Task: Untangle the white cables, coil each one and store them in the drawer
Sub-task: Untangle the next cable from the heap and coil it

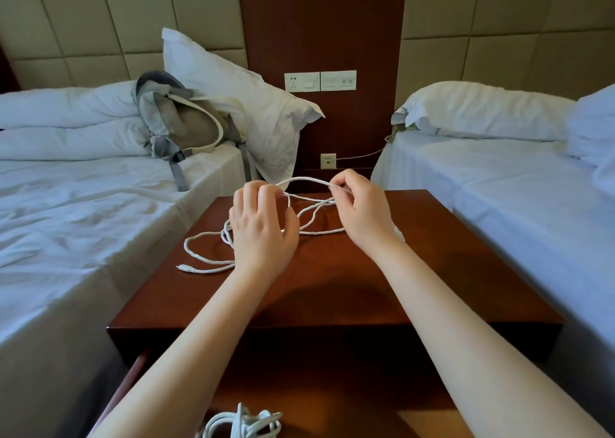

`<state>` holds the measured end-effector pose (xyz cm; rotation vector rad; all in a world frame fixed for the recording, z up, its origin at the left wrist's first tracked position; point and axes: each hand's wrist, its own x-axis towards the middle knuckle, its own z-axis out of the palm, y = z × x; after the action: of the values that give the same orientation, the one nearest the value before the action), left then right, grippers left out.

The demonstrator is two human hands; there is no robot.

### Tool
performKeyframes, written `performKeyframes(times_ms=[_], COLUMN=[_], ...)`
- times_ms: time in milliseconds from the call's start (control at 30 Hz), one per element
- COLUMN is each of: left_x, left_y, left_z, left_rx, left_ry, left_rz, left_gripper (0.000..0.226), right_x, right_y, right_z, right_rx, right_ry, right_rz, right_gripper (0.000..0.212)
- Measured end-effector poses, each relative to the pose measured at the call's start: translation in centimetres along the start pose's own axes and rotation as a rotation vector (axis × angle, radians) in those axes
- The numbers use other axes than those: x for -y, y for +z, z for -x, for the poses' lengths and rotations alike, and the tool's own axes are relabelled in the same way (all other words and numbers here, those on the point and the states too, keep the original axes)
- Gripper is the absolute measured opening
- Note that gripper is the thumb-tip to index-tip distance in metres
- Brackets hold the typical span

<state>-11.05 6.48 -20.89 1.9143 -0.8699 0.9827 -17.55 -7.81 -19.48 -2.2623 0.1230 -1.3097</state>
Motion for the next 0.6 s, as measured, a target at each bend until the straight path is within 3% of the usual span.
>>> performKeyframes(times_ms=[100, 200, 400, 600], left_x=[0.0, -0.5, -1.7, -1.0], left_y=[-0.7, -1.4, -2.5, -2.8], left_z=[-0.4, -1.0, -2.5, -2.7], left_rx=[0.115, 0.150, 0.267, 0.163], left_ry=[-0.120, -0.181, -0.446, -0.409], left_rz=[0.090, 0.149, 0.719, 0.576], left_gripper=[0.041, 0.051, 0.027, 0.014], right_x=[1.8, 3.3, 5.2, 5.0], right_y=[-1.4, -2.2, -2.1, -3.4], right_z=[-0.1, 0.1, 0.9, 0.6], right_rx=[0.085, 0.152, 0.339, 0.468], right_ry=[0.157, 0.178, 0.106, 0.146], right_rz=[-0.189, -0.303, -0.256, -0.150], right_gripper=[0.015, 0.018, 0.013, 0.009])
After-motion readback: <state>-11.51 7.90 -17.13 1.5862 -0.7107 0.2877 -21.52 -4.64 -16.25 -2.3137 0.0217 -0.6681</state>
